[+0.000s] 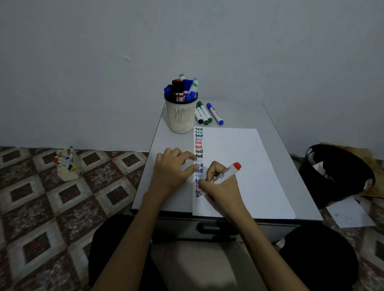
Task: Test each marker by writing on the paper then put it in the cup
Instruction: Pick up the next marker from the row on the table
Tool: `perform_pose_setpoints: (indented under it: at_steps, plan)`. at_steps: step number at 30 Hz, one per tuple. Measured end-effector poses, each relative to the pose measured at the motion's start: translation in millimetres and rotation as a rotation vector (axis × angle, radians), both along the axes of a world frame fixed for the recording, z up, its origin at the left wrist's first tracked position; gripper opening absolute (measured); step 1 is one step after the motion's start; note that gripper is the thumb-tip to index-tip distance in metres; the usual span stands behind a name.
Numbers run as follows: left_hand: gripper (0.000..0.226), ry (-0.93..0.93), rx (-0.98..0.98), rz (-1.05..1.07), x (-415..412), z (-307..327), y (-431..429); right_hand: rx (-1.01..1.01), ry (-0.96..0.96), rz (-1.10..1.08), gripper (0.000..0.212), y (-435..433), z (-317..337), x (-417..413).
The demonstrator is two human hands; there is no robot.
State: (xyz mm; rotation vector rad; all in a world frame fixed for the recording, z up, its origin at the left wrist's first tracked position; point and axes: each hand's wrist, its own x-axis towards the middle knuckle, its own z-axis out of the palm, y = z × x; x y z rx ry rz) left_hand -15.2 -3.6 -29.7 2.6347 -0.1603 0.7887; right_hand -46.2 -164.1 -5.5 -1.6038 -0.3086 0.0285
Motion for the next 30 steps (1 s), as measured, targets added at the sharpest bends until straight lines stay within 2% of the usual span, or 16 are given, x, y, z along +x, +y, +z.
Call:
perform_pose_setpoints:
  at_steps: [13, 19, 30]
  plan:
    - [0.039, -0.01, -0.014, -0.019, 0, 0, 2, -0.119, -0.057, 0.01, 0.035, 4, -8, 1]
    - [0.037, -0.023, -0.002, -0.016, 1, -3, 2, -0.07, -0.065, 0.013, 0.036, 2, -8, 3]
    - [0.036, -0.034, -0.011, -0.019, 3, -6, 2, -0.113, -0.064, 0.057, 0.034, 1, -10, 4]
